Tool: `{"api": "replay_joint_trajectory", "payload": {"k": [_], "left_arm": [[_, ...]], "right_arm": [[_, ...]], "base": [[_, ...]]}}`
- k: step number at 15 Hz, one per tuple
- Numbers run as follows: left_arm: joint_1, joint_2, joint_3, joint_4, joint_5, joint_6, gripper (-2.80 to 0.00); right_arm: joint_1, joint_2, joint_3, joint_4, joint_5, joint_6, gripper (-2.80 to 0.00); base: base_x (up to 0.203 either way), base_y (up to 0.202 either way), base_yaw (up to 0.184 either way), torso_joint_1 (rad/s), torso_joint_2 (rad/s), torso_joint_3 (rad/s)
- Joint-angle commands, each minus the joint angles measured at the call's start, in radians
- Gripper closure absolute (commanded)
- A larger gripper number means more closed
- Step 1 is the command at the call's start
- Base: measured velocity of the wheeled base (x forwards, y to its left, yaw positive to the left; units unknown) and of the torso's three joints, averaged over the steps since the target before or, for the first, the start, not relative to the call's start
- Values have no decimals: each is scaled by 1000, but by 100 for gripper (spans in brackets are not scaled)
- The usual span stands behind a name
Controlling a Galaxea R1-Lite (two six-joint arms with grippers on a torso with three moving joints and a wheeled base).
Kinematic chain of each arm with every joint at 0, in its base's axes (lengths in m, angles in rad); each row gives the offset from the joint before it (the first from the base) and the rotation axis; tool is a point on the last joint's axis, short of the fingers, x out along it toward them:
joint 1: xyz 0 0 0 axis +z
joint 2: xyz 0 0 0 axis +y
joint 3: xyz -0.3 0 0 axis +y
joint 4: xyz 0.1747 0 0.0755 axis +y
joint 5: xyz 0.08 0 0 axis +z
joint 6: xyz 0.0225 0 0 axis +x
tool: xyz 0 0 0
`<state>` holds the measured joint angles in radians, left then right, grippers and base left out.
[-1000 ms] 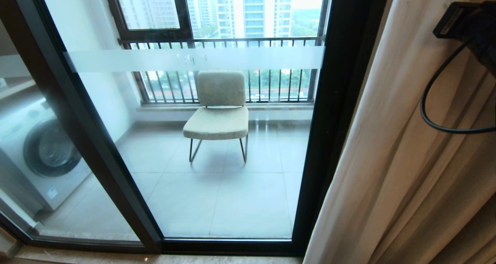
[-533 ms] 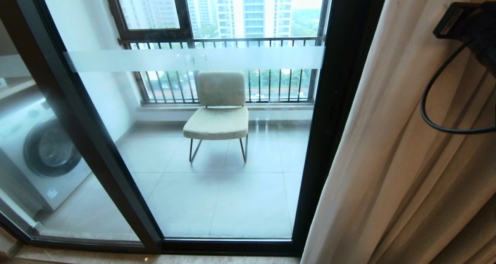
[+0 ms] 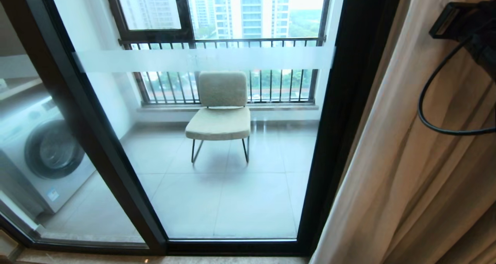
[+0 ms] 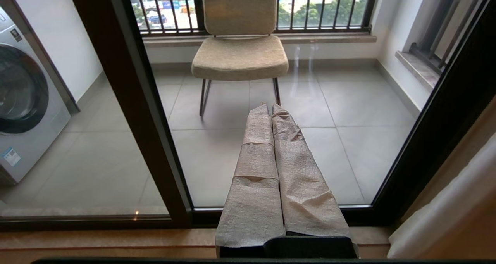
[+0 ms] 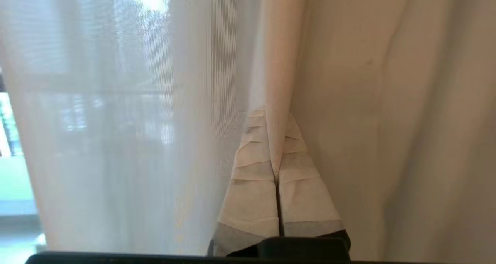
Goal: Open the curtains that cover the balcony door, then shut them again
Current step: Close the inner curtains on both sides
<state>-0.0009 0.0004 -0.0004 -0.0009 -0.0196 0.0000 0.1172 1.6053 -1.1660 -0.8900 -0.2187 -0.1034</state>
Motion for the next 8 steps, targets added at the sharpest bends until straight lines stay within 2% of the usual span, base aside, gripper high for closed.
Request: {"api": "replay_joint_trajectory", "payload": {"k": [1,8], "left_arm": [[1,0,-1,-1,0,0,0],[1,0,-1,-1,0,0,0]], "right_arm": [[-1,4,0,-7,-1,-1,0],[1,13,-7,-7,1,-1,0]], "base": [[0,198,-3,-1,7,-1],[0,193,-1,3,2,3]]}}
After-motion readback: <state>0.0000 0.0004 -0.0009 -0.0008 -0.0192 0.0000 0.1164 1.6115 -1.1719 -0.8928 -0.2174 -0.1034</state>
